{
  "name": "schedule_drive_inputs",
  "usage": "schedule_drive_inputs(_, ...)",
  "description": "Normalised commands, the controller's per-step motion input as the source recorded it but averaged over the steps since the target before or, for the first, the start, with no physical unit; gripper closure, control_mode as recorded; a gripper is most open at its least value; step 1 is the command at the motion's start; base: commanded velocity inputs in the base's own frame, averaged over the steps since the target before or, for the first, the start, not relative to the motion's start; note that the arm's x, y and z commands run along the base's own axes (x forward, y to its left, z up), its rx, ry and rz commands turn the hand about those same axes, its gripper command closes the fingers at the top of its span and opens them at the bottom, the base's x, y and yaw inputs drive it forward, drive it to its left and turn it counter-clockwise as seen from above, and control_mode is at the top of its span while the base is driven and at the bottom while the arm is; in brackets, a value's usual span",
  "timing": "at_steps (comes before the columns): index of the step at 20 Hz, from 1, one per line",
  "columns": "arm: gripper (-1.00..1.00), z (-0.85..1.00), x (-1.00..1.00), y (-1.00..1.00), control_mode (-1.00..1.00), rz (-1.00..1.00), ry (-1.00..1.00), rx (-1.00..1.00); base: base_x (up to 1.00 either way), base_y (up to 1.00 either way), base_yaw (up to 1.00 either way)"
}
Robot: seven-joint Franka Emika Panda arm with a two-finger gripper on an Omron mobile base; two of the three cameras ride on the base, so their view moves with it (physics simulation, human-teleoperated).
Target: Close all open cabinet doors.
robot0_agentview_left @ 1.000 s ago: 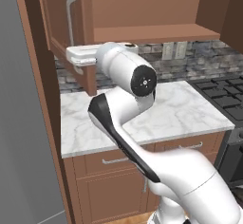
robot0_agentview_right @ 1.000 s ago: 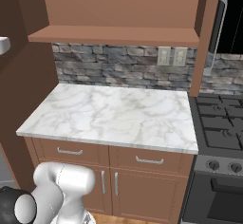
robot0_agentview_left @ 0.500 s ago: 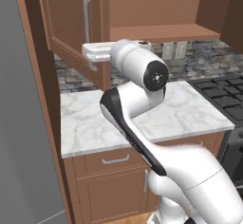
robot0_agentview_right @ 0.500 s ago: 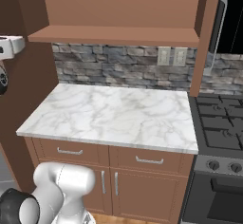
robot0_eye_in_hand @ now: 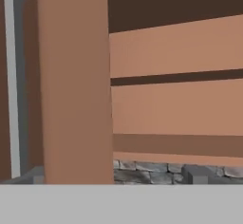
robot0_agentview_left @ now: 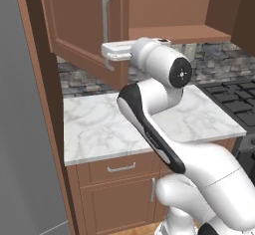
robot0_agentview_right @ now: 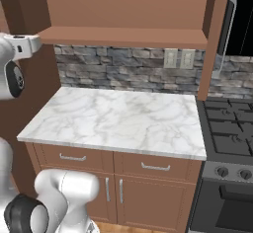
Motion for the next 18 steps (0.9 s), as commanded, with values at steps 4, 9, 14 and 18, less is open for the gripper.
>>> schedule_drive_inputs(4, -1.00, 0.00, 0.60, -0.13, -1.00, -0.01, 0.03, 0.00, 0.00, 0.00, 0.00)
schedule_drive_inputs(9, -1.00, 0.00, 0.65, -0.14, -1.00, -0.04, 0.05, 0.00, 0.00, 0.00, 0.00)
schedule_drive_inputs(14, -1.00, 0.00, 0.60, -0.10, -1.00, -0.06, 0.06, 0.00, 0.00, 0.00, 0.00)
schedule_drive_inputs(18, -1.00, 0.00, 0.58, 0.00, -1.00, -0.13, 0.07, 0.00, 0.00, 0.00, 0.00)
